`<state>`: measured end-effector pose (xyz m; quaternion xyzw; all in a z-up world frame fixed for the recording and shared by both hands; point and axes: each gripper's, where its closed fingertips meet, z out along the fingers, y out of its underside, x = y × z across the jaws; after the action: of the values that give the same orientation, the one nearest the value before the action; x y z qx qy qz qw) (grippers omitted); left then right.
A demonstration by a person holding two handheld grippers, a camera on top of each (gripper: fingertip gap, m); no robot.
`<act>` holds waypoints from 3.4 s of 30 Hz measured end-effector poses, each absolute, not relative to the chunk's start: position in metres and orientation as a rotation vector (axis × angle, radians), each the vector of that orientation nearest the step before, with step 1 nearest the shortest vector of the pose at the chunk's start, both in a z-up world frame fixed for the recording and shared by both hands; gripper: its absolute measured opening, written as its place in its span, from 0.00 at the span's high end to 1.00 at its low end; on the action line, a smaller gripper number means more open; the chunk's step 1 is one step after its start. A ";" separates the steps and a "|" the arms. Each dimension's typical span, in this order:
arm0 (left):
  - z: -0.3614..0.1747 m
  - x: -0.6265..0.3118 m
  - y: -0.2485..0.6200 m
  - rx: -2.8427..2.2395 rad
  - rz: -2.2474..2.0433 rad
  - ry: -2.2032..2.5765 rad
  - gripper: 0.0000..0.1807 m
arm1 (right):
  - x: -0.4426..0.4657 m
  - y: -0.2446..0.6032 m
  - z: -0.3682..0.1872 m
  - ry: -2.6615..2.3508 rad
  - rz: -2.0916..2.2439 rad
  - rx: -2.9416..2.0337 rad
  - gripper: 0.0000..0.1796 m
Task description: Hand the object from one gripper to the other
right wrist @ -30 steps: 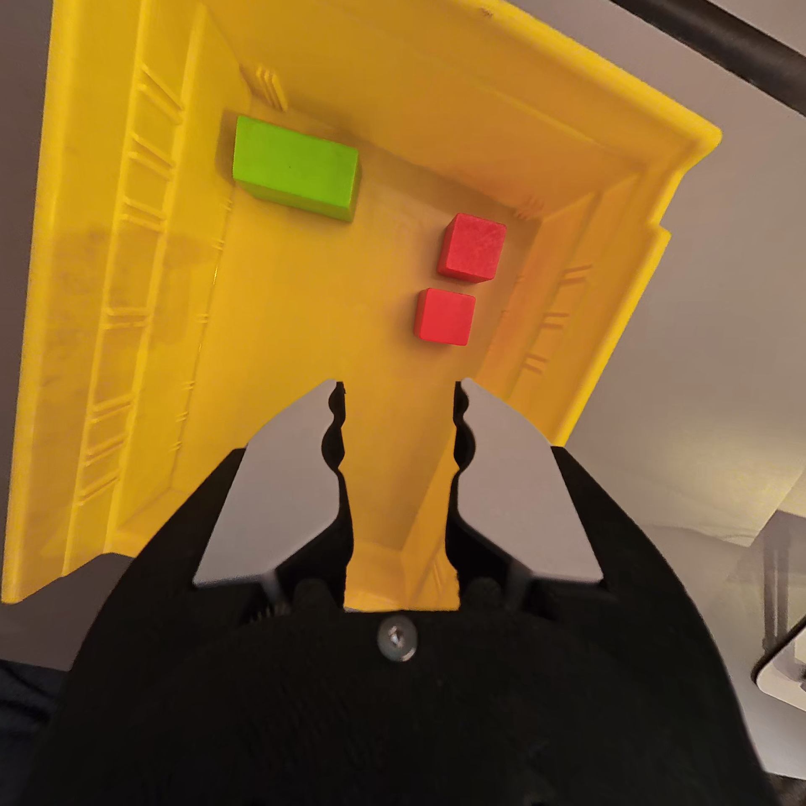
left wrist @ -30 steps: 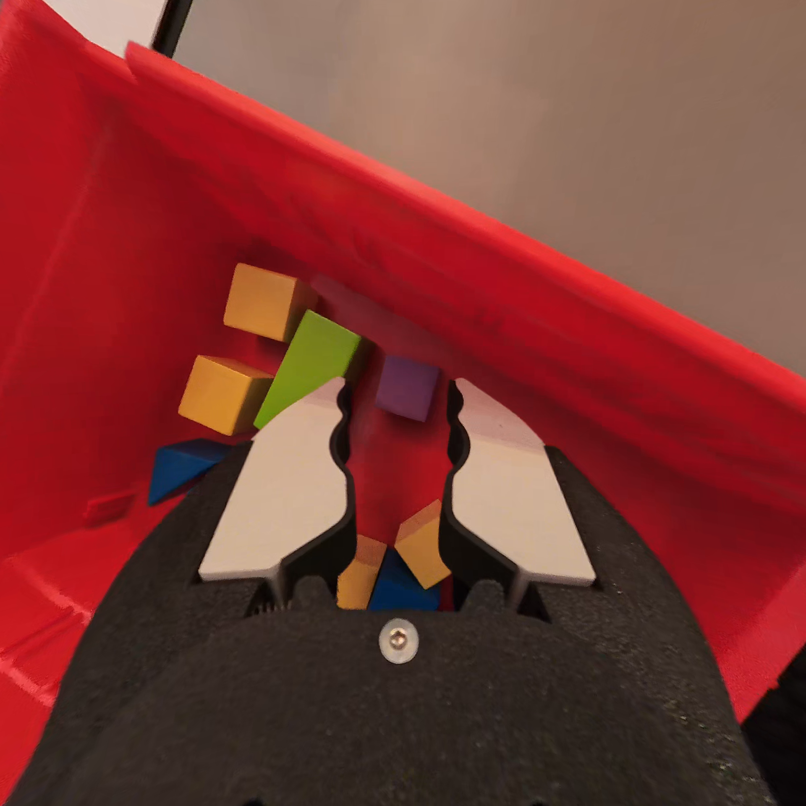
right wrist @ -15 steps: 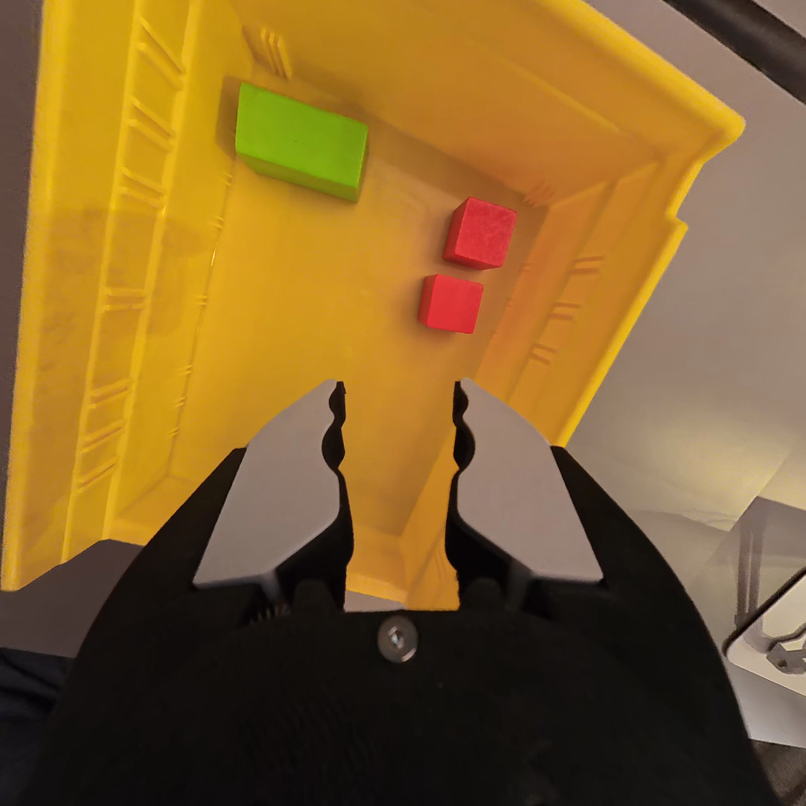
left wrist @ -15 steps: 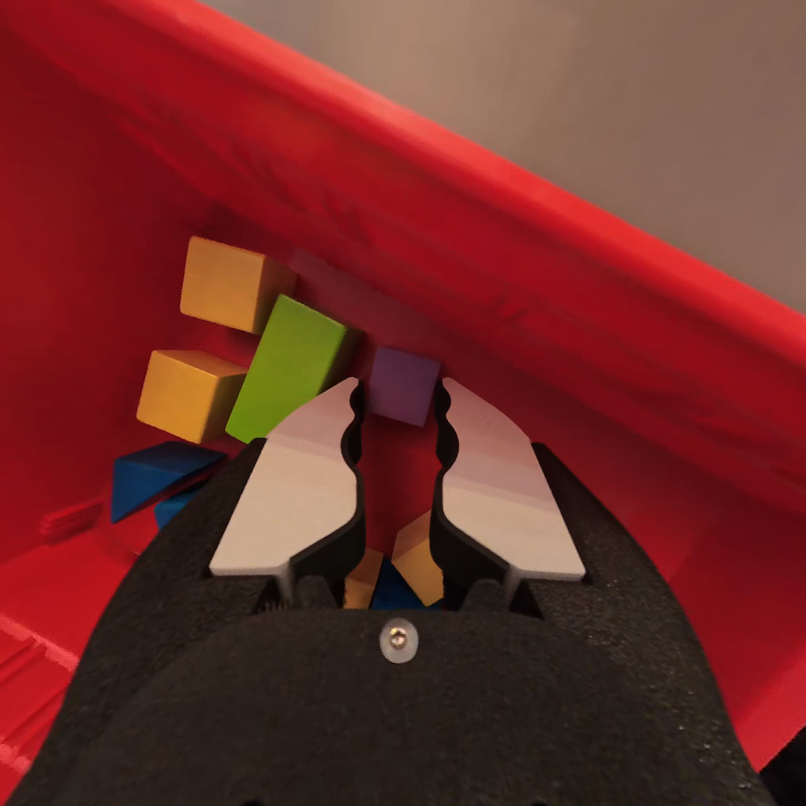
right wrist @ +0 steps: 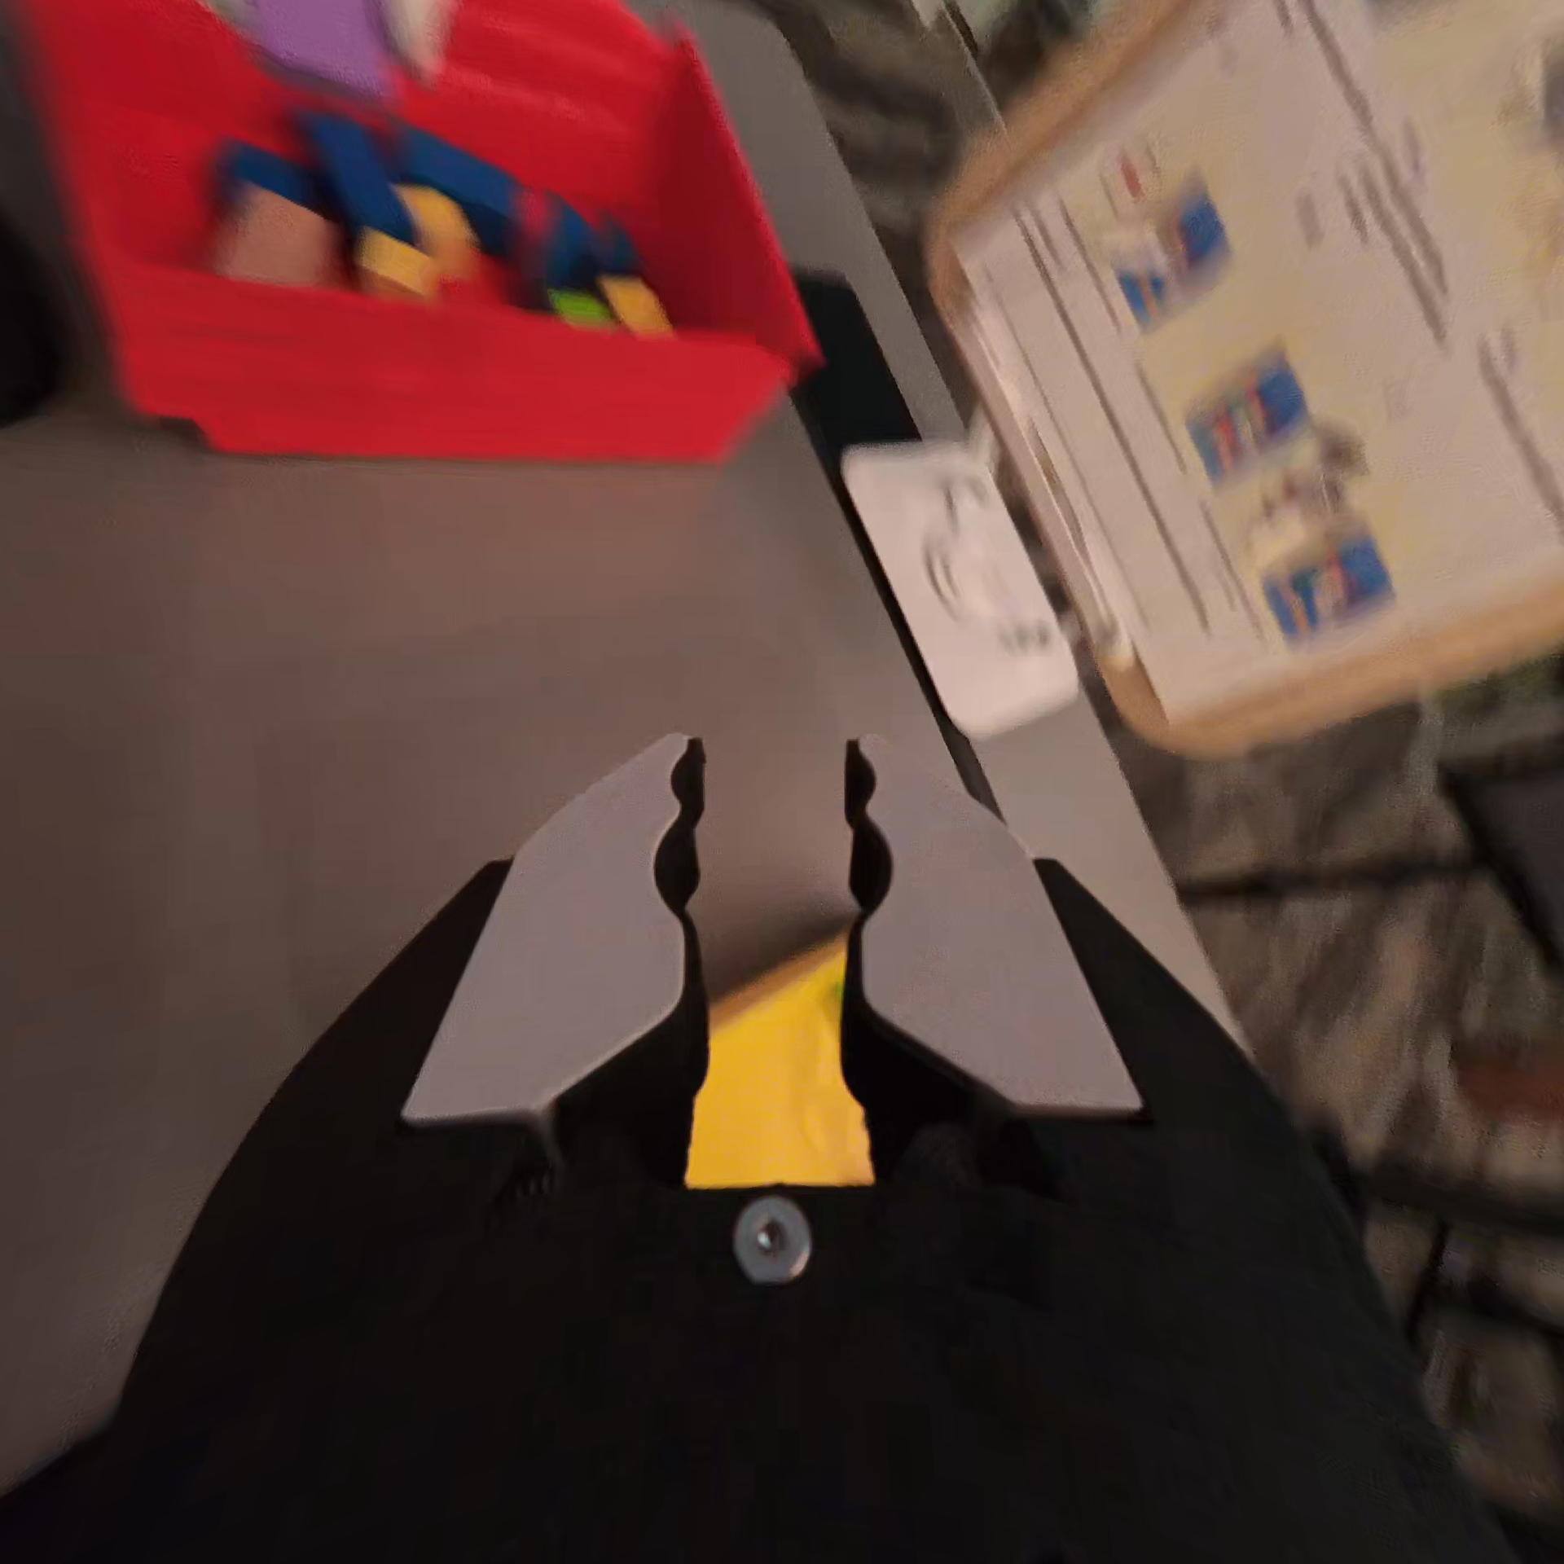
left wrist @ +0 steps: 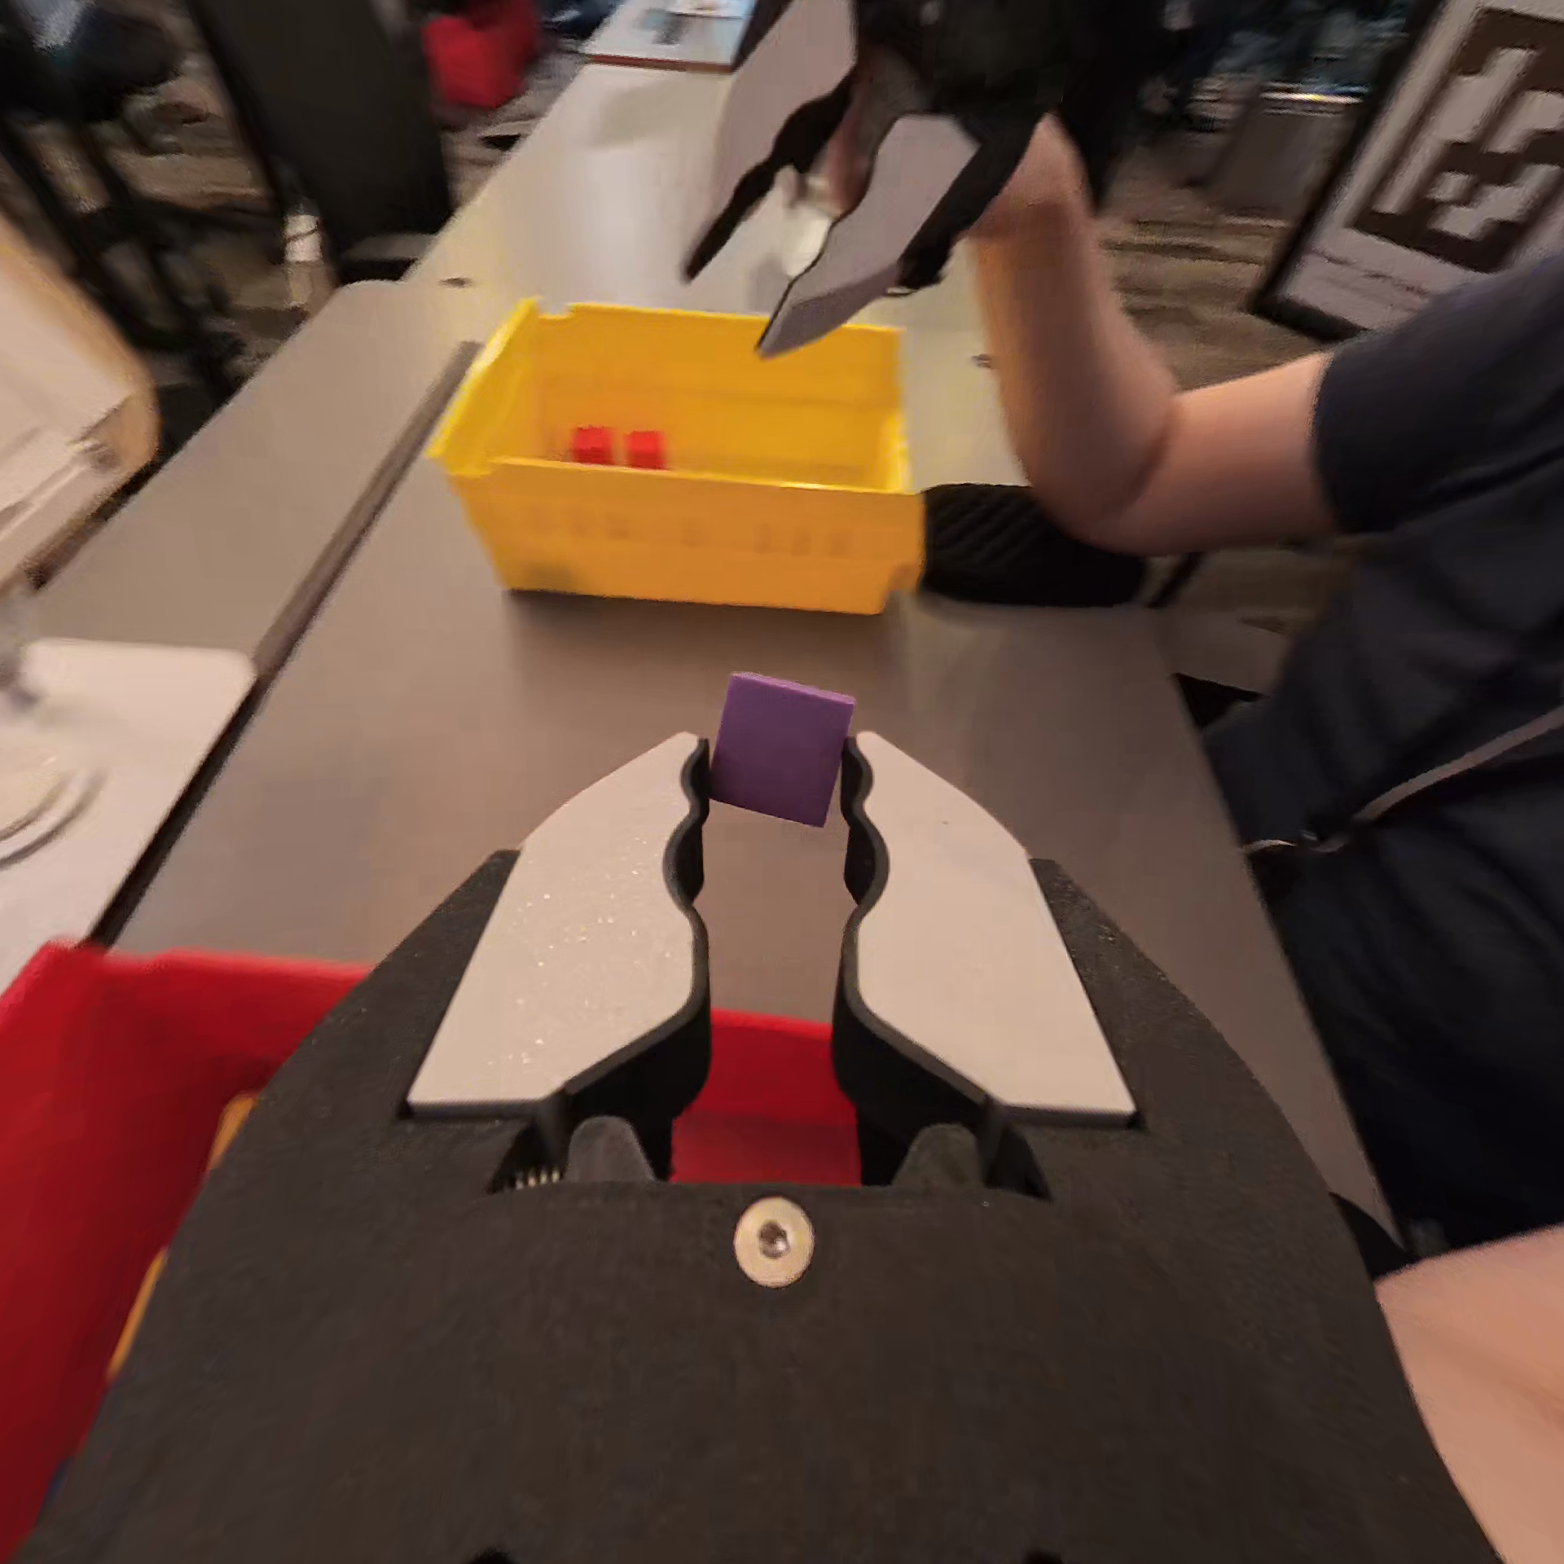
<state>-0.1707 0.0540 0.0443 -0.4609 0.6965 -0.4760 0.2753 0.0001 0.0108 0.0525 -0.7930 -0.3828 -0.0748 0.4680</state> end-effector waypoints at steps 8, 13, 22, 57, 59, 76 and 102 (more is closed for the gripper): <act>0.043 -0.154 -0.012 -1.141 -1.453 2.118 0.84 | -0.130 -0.011 0.026 -1.496 -0.333 -1.364 0.74; 0.027 -0.148 -0.022 -1.178 -1.413 2.218 0.84 | -0.143 -0.017 0.041 -1.467 -0.405 -1.230 0.74; 0.007 -0.139 -0.031 -1.258 -1.385 2.307 0.84 | -0.146 -0.020 0.013 -1.596 -0.418 -1.271 0.84; 0.019 -0.158 -0.012 -1.262 -1.283 2.243 0.82 | 0.233 -0.054 -0.148 -0.396 -0.288 -3.109 0.83; 0.018 -0.158 -0.008 -1.280 -1.267 2.236 0.82 | 0.231 -0.052 -0.146 -0.401 -0.272 -3.091 0.80; -0.087 -0.238 0.153 -2.111 -0.306 1.920 0.80 | 0.211 -0.062 -0.065 -0.443 -0.411 -2.852 0.77; -0.148 -0.264 0.179 -2.348 0.099 1.975 0.80 | 0.209 -0.068 -0.075 -0.503 -0.400 -2.906 0.77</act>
<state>-0.2640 0.1787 -0.1482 -0.7644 0.6429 0.0323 0.0359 0.2092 -0.0675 -0.0749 -0.9731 -0.1684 -0.1341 0.0826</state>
